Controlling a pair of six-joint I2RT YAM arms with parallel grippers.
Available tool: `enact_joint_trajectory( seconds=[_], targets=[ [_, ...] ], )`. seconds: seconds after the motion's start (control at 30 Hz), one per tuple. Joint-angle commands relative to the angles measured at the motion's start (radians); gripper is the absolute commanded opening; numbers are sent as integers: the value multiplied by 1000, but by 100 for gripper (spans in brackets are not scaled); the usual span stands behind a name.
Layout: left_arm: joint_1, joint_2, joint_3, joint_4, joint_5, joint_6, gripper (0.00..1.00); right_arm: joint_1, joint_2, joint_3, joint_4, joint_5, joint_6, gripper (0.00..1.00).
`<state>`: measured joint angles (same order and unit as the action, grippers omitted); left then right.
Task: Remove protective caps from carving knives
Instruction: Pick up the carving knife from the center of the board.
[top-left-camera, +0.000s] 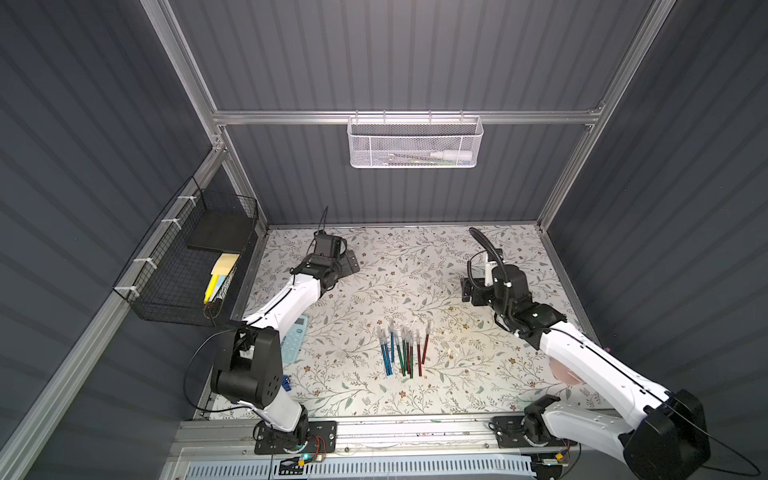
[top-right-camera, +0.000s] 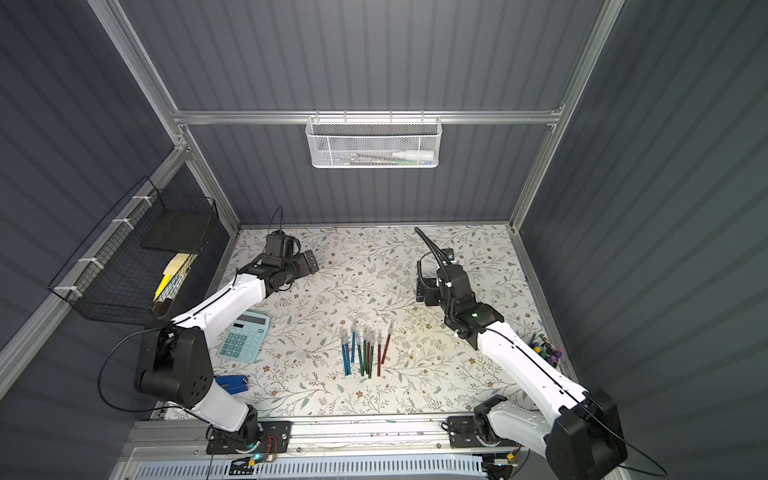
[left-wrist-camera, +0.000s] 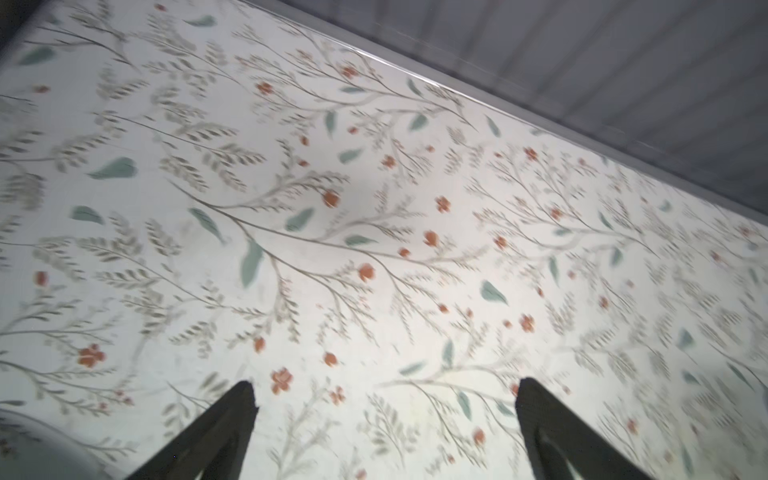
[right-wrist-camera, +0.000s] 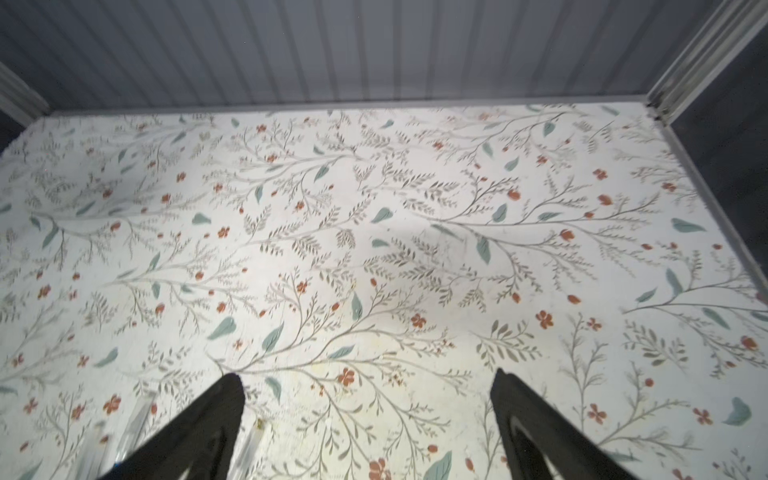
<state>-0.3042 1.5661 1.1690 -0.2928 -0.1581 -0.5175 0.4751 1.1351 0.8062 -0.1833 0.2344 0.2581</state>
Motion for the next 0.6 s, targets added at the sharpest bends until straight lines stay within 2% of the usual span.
enact_joint_trajectory(
  seconds=[0.0,0.23,0.37,0.5,0.57],
  targets=[
    [6,-110,-67,-78,124,-37,100,37,12,34,-93,-29,20,94],
    [4,-388,-273,-39,249,-61,99,89,12,23,-111,-65,44,91],
    [3,-434,-287,-90,318,-62,100,103,5,9,-101,-119,87,89],
    [-1,-448,-293,-148,392,-72,99,103,2,4,-109,-176,131,77],
    [-7,-472,-318,-163,391,-92,100,103,-2,4,-128,-181,154,68]
  ],
)
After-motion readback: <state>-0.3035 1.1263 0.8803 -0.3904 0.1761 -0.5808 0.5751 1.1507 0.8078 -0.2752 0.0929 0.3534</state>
